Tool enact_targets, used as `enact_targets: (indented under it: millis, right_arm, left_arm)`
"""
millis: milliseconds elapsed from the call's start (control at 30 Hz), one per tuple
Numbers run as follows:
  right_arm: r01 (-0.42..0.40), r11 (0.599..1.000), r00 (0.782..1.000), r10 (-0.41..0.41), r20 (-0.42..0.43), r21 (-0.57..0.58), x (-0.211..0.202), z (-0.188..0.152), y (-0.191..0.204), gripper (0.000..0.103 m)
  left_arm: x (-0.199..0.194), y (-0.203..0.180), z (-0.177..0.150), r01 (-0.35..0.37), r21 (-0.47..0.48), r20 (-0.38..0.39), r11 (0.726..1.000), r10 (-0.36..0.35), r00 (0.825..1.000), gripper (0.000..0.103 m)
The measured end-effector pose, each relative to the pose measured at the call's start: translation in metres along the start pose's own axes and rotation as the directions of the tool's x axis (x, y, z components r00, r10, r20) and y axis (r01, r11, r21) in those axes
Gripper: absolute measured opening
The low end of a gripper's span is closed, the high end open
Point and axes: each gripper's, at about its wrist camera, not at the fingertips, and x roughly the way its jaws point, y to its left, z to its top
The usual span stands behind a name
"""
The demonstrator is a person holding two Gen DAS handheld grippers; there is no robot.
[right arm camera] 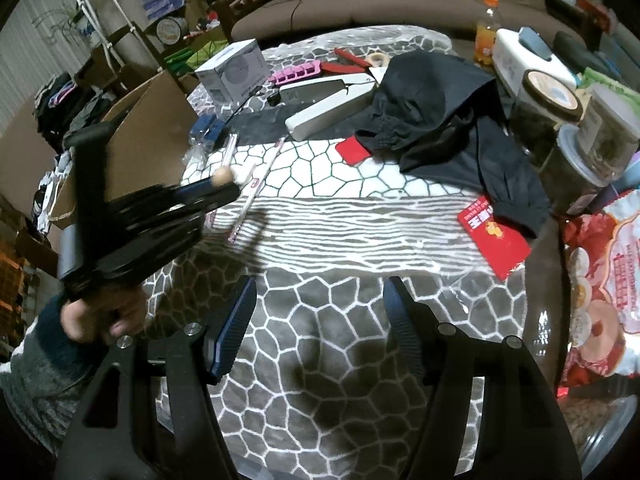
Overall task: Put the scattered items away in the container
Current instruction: 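Lift the wooden ball off the table with the left tool, then close the right tool on the white plastic piece while the left tool holds the ball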
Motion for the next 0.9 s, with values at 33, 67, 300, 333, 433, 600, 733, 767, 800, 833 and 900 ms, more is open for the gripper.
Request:
enact_targets:
  millis: [33, 67, 300, 333, 433, 600, 733, 767, 800, 833, 900]
  right_arm:
    - [-0.001, 1.0, 1.0, 0.001, 0.002, 0.002, 0.0, 0.0, 0.0, 0.063]
    - [-0.002, 1.0, 1.0, 0.002, 0.004, 0.004, 0.0, 0.001, 0.0, 0.063]
    - [0.001, 0.999, 1.0, 0.0, 0.024, -0.033, 0.009, 0.009, 0.007, 0.063]
    - [-0.003, 0.999, 1.0, 0.004, 0.024, -0.043, 0.014, 0.011, 0.009, 0.063]
    - [-0.015, 0.997, 1.0, 0.017, 0.026, -0.072, 0.03, 0.016, 0.016, 0.063]
    - [-0.049, 0.994, 0.999, 0.051, 0.019, -0.097, 0.055, 0.024, 0.025, 0.062]
    - [-0.072, 0.993, 0.997, 0.075, 0.031, -0.095, 0.074, 0.035, 0.04, 0.058]
    - [-0.074, 0.992, 0.996, 0.078, 0.034, -0.098, 0.078, 0.038, 0.044, 0.056]
    - [-0.076, 0.992, 0.996, 0.08, 0.038, -0.101, 0.083, 0.041, 0.048, 0.055]
    - [-0.079, 0.99, 0.995, 0.085, 0.049, -0.114, 0.088, 0.046, 0.054, 0.055]
    - [-0.079, 0.988, 0.994, 0.089, 0.07, -0.131, 0.1, 0.056, 0.064, 0.049]
  left_arm:
    - [-0.01, 0.001, -0.002, -0.011, 0.001, 0.01, 1.0, 0.011, 1.0, 0.022]
    - [-0.02, 0.002, -0.004, -0.022, 0.003, 0.02, 1.0, 0.022, 1.0, 0.022]
    - [-0.057, 0.028, -0.029, -0.02, -0.09, 0.038, 0.996, 0.024, 0.999, 0.022]
    - [-0.06, 0.028, -0.031, -0.019, -0.088, 0.04, 0.996, 0.022, 0.999, 0.022]
    - [-0.07, 0.027, -0.037, -0.022, -0.069, 0.062, 0.997, 0.027, 0.998, 0.022]
    - [-0.091, 0.032, -0.04, -0.014, -0.069, 0.106, 0.998, 0.021, 0.994, 0.022]
    - [-0.103, 0.04, -0.043, -0.001, -0.084, 0.122, 0.996, 0.011, 0.992, 0.022]
    - [-0.105, 0.041, -0.044, -0.001, -0.082, 0.123, 0.997, 0.011, 0.992, 0.022]
    - [-0.107, 0.041, -0.046, -0.003, -0.077, 0.122, 0.997, 0.012, 0.992, 0.022]
    - [-0.108, 0.041, -0.047, -0.005, -0.072, 0.121, 0.997, 0.014, 0.993, 0.022]
    - [-0.109, 0.043, -0.049, -0.003, -0.069, 0.116, 0.998, 0.012, 0.993, 0.022]
